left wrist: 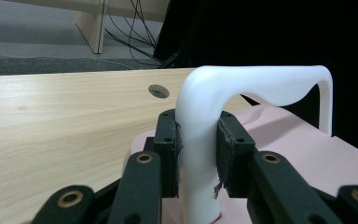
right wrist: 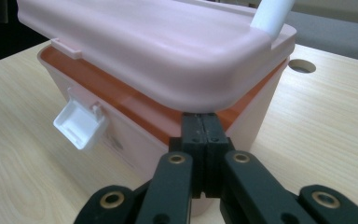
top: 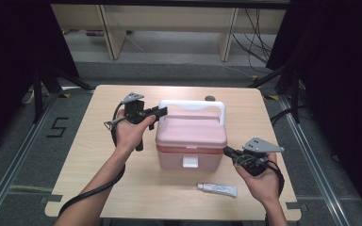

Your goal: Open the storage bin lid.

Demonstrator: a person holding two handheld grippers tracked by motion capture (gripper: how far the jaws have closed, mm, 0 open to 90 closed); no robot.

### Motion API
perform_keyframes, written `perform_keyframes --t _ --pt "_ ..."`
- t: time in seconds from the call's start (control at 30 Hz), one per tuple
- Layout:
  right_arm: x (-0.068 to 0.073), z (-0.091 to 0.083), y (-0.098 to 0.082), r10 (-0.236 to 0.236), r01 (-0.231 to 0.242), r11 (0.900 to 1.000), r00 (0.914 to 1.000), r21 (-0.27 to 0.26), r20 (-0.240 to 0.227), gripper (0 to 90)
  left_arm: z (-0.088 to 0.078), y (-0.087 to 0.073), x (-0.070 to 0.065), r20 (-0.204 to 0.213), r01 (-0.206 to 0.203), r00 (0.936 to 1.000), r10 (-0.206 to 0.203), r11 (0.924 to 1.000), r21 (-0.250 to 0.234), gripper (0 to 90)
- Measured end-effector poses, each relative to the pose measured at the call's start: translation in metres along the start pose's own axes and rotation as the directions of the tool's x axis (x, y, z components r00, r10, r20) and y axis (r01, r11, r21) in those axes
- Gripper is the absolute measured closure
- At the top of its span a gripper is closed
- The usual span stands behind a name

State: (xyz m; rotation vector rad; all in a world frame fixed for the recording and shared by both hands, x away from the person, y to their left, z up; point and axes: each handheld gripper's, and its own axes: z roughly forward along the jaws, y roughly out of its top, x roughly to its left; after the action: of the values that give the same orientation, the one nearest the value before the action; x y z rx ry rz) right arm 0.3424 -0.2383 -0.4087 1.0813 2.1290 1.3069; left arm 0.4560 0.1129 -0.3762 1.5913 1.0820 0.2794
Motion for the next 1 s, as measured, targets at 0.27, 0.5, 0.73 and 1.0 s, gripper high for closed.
perform_keyframes --t 0.27,0.5,0.73,1.0 --pt "0.0 -0.001 0.001 0.01 -0.01 1.0 1.0 -0.005 0.0 90.0 -0.01 0.005 -0.004 -0.032 -0.064 0.9976 0.062 0.9954 -0.071 54.5" --pt "-0.001 0.0 0.002 -0.01 0.01 1.0 0.9999 -0.027 0.006 90.0 -0.043 0.005 -0.011 -0.048 -0.137 0.99 0.132 0.984 -0.114 53.2" --pt "-0.001 -0.001 0.003 -0.005 0.006 0.999 0.9999 -0.034 0.013 90.0 -0.068 -0.009 -0.011 -0.029 -0.153 0.9882 0.15 0.981 -0.12 58.1" --pt "-0.001 0.0 0.003 0.003 -0.002 0.999 0.9998 -0.039 0.017 90.0 -0.087 -0.028 -0.01 -0.004 -0.164 0.9864 0.164 0.9803 -0.11 62.1"
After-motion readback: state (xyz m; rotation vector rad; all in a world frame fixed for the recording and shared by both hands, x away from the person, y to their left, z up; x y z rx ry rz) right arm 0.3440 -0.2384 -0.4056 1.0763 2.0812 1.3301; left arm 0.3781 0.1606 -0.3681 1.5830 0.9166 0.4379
